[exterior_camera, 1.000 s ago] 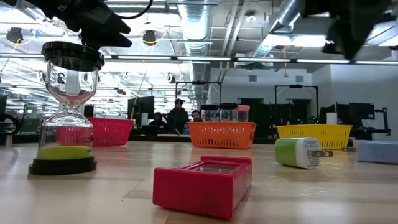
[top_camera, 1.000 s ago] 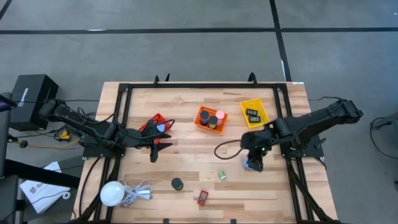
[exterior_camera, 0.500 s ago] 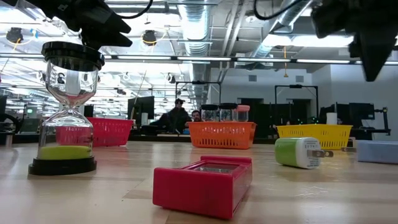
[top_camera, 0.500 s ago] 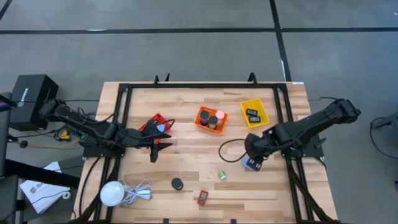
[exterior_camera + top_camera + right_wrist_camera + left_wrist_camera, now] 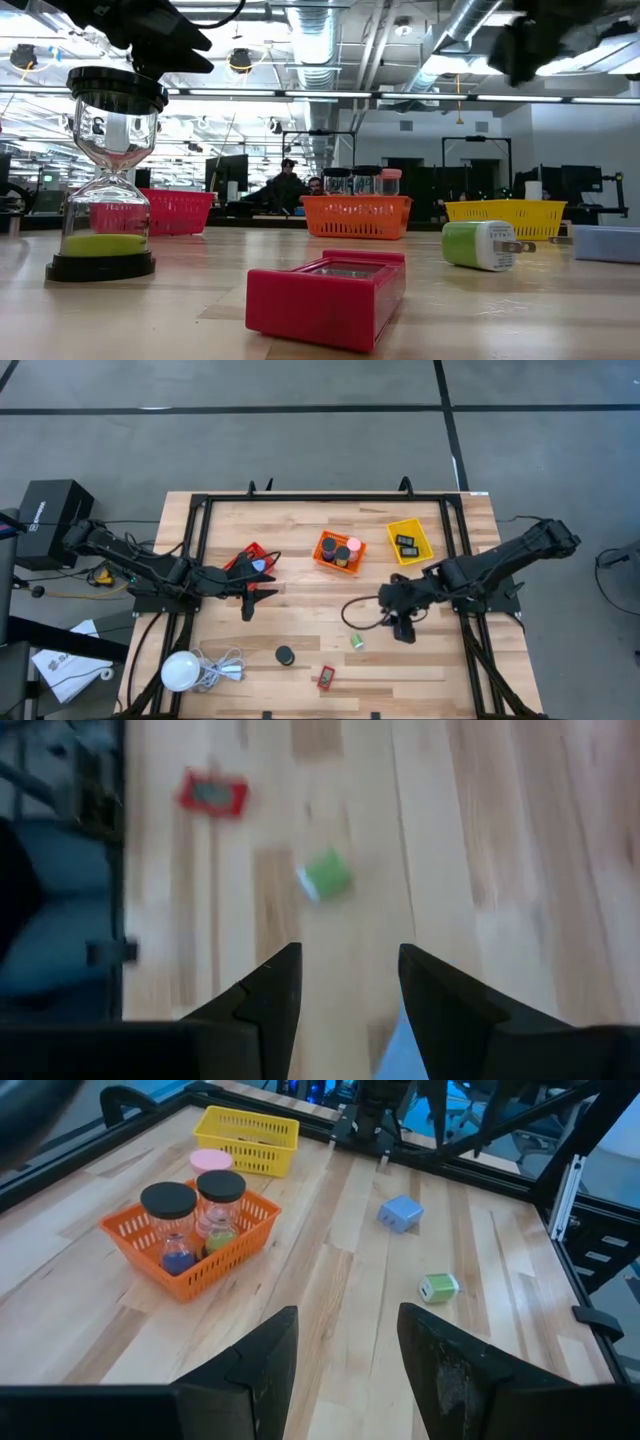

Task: Pick & Place Office items
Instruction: Put the red digital timer into the yellow basket

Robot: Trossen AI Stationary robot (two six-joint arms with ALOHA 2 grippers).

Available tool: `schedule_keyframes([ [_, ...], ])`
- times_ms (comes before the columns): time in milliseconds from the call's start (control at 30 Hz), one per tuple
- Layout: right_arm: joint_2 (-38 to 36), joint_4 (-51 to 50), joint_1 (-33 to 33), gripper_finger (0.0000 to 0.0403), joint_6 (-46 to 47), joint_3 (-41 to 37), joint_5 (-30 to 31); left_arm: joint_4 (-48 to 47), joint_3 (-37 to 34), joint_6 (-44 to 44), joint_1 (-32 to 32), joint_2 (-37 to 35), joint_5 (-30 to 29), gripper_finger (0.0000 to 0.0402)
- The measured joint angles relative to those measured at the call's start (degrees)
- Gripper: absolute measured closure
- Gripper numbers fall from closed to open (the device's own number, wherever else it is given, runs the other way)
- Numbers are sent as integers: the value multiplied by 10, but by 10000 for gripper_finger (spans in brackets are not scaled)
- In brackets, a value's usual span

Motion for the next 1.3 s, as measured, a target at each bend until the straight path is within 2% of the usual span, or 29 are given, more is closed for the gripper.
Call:
schedule_keyframes([
  [167, 21, 105, -10, 231, -84, 0, 4, 5, 0, 4, 4, 0, 0, 234],
  [300, 64, 210, -10, 193, -177, 2, -1, 6, 0, 5, 12, 0, 0, 234],
  [400, 122, 272, -11, 162, -265, 6, -5, 7, 0, 5, 17, 0, 0, 234],
  [533, 198, 309, -5, 148, -344, 51, -74, 11, 0, 6, 17, 0, 0, 234],
  [700, 306, 296, 2, 148, -425, 128, -113, 14, 0, 6, 17, 0, 0, 234],
  [933, 452, 254, 16, 148, -463, 265, -151, 15, 0, 6, 17, 0, 10, 234],
  [1133, 533, 163, 35, 148, -464, 372, -153, 18, 0, 6, 17, 0, 19, 234],
  [1300, 577, 109, 55, 148, -480, 419, -152, 18, 0, 5, 17, 0, 19, 234],
])
